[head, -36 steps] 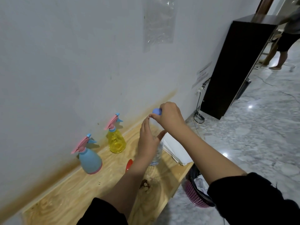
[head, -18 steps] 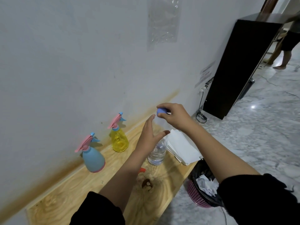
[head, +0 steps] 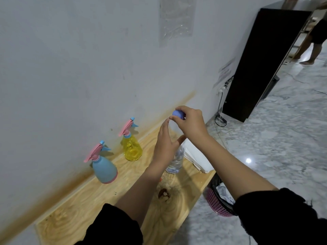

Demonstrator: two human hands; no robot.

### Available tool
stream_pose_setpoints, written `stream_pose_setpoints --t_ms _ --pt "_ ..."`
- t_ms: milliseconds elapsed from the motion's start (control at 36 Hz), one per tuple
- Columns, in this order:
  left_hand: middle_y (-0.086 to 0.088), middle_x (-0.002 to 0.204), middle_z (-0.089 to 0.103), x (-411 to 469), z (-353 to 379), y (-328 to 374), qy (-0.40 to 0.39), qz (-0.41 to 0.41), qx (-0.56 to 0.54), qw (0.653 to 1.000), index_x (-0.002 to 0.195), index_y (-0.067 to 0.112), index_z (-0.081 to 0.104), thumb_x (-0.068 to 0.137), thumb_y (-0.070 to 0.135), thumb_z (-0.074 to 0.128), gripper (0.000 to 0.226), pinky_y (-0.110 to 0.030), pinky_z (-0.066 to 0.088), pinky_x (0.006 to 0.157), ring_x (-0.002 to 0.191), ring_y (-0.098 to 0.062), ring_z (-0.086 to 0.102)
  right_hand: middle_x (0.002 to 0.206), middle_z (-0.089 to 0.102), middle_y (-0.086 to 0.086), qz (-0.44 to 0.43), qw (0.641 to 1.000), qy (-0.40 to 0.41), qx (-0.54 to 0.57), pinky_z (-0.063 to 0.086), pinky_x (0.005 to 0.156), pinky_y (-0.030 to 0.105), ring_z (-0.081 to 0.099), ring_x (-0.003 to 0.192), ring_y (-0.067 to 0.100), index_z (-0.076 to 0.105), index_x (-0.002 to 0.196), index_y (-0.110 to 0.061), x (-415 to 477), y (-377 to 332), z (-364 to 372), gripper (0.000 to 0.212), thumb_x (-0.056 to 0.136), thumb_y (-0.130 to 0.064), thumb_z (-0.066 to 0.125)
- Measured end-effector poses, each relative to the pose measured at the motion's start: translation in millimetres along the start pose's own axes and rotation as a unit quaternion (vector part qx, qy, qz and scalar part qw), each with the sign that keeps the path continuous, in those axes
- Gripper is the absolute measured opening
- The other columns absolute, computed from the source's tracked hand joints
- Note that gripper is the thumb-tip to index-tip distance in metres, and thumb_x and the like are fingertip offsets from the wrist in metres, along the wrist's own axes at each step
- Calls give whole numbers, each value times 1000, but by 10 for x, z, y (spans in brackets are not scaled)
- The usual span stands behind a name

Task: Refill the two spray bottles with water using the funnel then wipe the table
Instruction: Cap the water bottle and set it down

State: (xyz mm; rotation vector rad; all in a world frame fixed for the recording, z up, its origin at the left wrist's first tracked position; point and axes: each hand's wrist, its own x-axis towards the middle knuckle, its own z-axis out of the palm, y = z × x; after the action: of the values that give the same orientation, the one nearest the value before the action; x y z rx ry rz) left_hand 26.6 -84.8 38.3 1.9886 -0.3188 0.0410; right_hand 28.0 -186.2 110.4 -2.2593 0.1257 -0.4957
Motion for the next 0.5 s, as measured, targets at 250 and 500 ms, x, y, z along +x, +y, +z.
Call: stream_pose_setpoints --t_ms 250,500 --pt "8 158 8 -123 -299 -438 -120 -23 50 991 151 24 6 74 53 72 105 -25 15 113 143 -6 9 118 59 -10 18 991 -96 95 39 94 21 53 107 6 52 128 -22 -207 344 -6 47 85 -36 66" --pt "-7 152 26 -416 -422 -1338 -293 -35 353 888 148 15 21 68 60 72 104 -33 28 109 138 -22 27 145 31 -14 105 961 -115 230 35 102 17 34 131 -3 14 144 -36 -577 823 412 100 71 -21 81"
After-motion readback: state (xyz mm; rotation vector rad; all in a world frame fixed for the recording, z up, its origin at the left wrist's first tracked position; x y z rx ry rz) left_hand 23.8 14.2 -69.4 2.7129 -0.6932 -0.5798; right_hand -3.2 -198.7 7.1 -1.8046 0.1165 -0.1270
